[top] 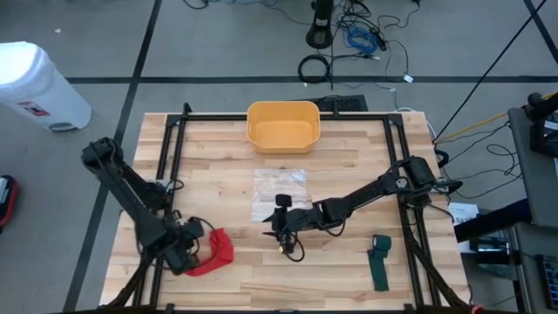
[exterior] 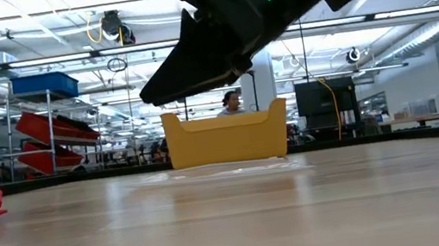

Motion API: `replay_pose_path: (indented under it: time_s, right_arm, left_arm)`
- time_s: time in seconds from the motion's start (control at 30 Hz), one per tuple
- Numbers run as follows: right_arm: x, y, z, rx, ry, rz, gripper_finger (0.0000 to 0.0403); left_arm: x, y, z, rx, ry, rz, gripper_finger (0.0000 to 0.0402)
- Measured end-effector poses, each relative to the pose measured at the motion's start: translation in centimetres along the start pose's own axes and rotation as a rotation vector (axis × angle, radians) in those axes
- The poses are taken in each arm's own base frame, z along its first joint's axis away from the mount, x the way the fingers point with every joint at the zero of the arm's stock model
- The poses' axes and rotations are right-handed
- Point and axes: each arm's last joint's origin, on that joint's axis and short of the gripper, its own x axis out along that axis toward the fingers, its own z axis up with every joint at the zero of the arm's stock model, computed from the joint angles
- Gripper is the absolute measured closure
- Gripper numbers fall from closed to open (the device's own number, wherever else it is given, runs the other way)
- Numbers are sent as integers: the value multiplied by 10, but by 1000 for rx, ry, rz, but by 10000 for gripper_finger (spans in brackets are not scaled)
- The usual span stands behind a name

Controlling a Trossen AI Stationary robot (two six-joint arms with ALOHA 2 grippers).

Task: Roll bandage
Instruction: Roll the red bandage

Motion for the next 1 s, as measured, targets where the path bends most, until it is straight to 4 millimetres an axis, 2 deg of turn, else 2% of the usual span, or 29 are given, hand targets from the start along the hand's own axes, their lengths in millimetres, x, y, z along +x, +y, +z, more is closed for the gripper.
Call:
replay_pose_path:
  time_s: [0.17,0.27,0.5,0.7,0.83,1.0]
  right_arm:
    - [-2,-1,-14,24,-38,2,243]
    - [-4,-2,-21,31,-66,5,243]
    - [-6,-2,-24,31,-104,8,241]
    - [-6,-2,-24,-7,-103,7,195]
    - [-6,-2,-24,-29,-106,5,153]
    - [-6,-2,-23,-75,-111,-1,125]
  left_arm:
    - [-17,-16,-18,-3,-31,-97,396]
    - [-17,-26,-33,37,-25,-153,396]
    - [-14,-31,-53,81,8,-166,395]
    - [-15,-39,-65,149,12,-244,392]
    - [-10,-46,-73,209,15,-263,359]
    - [-1,-46,-74,234,22,-190,284]
